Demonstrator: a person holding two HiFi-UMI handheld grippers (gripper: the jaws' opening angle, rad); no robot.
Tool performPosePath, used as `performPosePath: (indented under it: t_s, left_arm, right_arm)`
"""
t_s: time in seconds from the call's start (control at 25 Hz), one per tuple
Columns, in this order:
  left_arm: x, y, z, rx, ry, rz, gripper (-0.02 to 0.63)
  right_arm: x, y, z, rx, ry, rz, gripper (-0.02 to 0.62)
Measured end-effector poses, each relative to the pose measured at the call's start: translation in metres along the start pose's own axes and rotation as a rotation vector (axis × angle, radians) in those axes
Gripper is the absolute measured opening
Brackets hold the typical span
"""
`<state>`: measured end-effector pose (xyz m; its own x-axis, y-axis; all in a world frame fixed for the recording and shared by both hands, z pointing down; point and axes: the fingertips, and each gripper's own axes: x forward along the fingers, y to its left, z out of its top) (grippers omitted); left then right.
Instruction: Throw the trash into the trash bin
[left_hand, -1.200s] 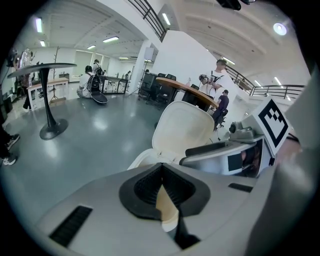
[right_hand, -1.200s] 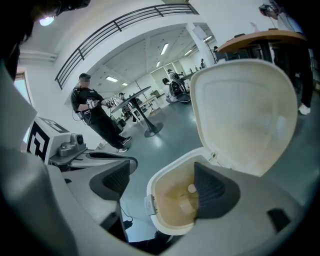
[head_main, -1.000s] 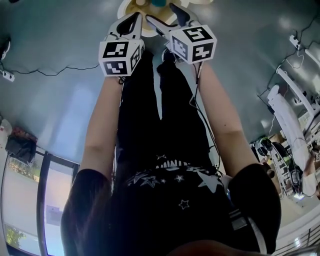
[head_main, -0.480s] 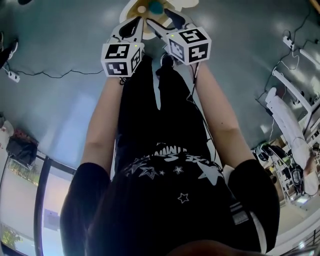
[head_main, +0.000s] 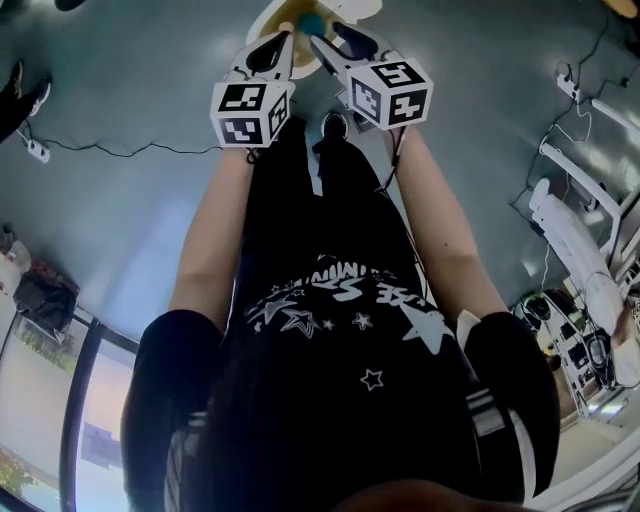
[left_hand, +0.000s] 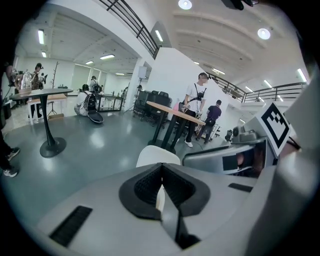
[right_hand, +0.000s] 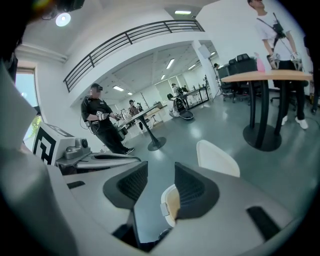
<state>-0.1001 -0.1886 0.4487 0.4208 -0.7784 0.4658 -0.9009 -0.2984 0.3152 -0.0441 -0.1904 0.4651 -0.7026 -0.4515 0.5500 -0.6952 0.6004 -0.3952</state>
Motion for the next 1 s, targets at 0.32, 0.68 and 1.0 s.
performPosePath:
  t_s: [0.32,0.68,1.0]
  left_arm:
    - [-0.04,-0.039,0.033,0.013,-0.067,0.006,0.011]
    - [-0.096,-0.091,0.079,0.051,-0.174,0.02,0.011]
    - [-0.141,-0.144,0.104,0.064,-0.295,0.075,0.011]
  right_arm:
    - [-0.065,0.032,0.044,-0.061,-0.128,0.018,0.1]
    - [-0.139,0.068,0.078,-0.113,-0.232,0.058,0.006]
    - [-0.209,0.073,0.073,-0.192,-0.259,0.122,0.006]
